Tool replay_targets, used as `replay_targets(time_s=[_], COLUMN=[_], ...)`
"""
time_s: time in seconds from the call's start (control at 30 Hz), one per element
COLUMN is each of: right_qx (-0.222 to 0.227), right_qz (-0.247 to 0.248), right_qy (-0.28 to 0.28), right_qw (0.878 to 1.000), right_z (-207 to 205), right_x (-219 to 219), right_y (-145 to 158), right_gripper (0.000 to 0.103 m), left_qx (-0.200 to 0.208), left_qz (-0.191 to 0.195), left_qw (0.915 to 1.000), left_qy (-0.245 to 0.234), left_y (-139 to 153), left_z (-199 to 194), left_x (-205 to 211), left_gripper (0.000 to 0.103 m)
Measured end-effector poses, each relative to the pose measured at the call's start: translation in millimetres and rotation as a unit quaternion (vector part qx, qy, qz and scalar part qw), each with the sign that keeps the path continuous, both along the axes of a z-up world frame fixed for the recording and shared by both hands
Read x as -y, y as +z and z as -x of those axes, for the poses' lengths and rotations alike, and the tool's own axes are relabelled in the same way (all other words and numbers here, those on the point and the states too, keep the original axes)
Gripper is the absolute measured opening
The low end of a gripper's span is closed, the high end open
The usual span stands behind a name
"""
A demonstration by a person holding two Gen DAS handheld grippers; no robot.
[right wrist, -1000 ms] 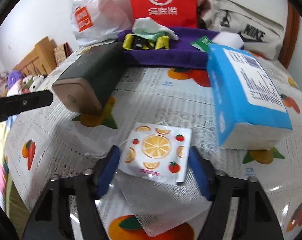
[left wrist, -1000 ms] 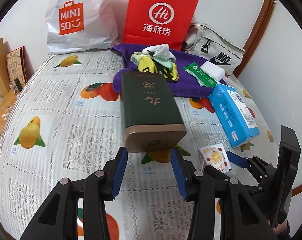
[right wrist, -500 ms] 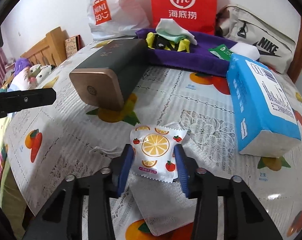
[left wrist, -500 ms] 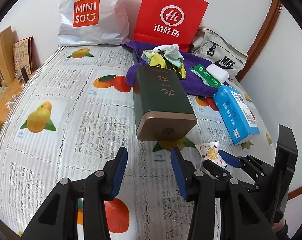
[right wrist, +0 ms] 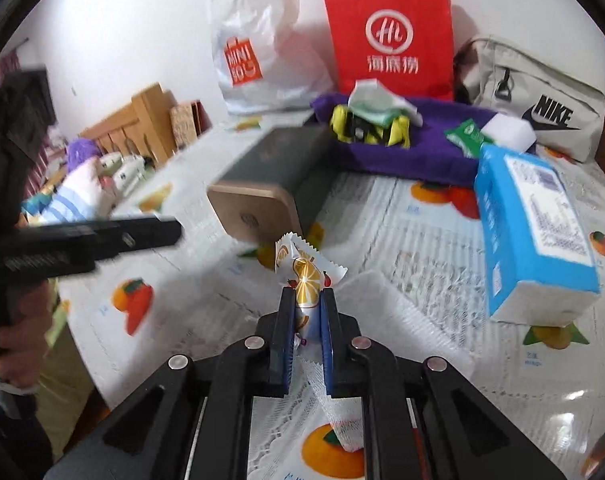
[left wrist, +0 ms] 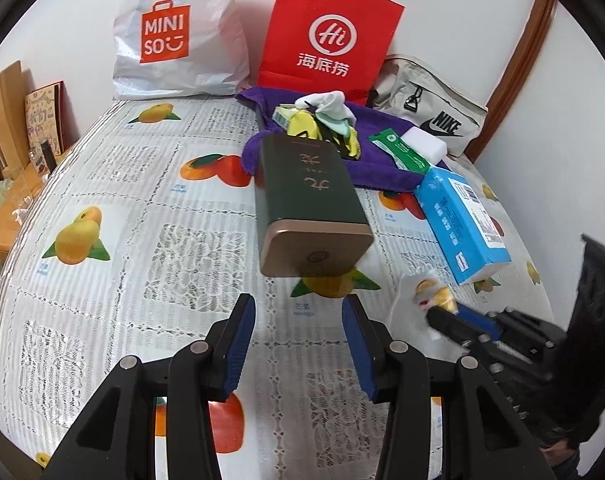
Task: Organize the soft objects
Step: 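Grasp the orange-print packet with the right tool while the left tool approaches the clear bag, then grasp the clear plastic bag with the left tool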
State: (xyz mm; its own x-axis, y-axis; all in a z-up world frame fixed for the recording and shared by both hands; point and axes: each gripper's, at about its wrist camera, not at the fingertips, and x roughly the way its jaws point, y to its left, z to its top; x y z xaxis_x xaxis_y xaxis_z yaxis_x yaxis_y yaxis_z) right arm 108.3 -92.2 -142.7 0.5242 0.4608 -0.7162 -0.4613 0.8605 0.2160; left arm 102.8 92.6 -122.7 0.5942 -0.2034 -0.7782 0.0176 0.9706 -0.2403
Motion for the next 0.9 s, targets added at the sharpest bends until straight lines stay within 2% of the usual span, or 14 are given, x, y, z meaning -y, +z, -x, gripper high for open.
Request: replay_targets(time_s=[0.1,0.17,0.37,0.47,0.6,0.7,0.77,0.9], right_qx=[0.013,0.018,0.010,0.004,-0.005,-0.013,-0.017,-0.027], right_qz=[-0.003,0.005,0.031,0.045,0.047,0.044,0.043,0.038], right_qy=[-0.009,-0.019,-0.066,-0.087,-0.108,-0.119,-0.123,-0.133], right_qw=[1.000,1.000,0.997,0.995,0.993,0.992,0.991,0.990], right_z=[5.3,7.1,10.9,12.7,15.4,15.7,14.7,11.7], right_x=[13.2,24.2,73.3,96.2,119.7,132.9,138.1,147.7], right_y=[10.8,13.6,5.2,-1.0,-9.3,-16.1,-20.0,-27.2], right_gripper=[0.012,0.012,0.012,0.012,0.012,0.012,0.012,0.012], left_qx=[-0.001,-0.002,-0.011,-0.019,-0.027,-0.025,-0.024,-0.034], left_qz=[0.002,0.004,0.002,0.004,0.000,0.004,0.012,0.001], left_qw=[0.9999,0.9997,0.9983,0.9968,0.9933,0.9898,0.9867,0.9817], left_qy=[-0.012,-0.023,-0.057,-0.078,-0.113,-0.140,-0.160,-0.187], left_y=[-0.2,-1.9,-12.5,-19.5,-28.8,-32.5,-34.7,-45.6], left_z=[-0.3,-1.2,-5.6,-9.3,-15.4,-18.6,-19.7,-20.3], left_x=[10.1,20.3,50.7,67.9,90.8,106.3,114.3,129.1], left_gripper=[0.044,0.048,0.050,0.058,0.061,0.070,0.080,0.081])
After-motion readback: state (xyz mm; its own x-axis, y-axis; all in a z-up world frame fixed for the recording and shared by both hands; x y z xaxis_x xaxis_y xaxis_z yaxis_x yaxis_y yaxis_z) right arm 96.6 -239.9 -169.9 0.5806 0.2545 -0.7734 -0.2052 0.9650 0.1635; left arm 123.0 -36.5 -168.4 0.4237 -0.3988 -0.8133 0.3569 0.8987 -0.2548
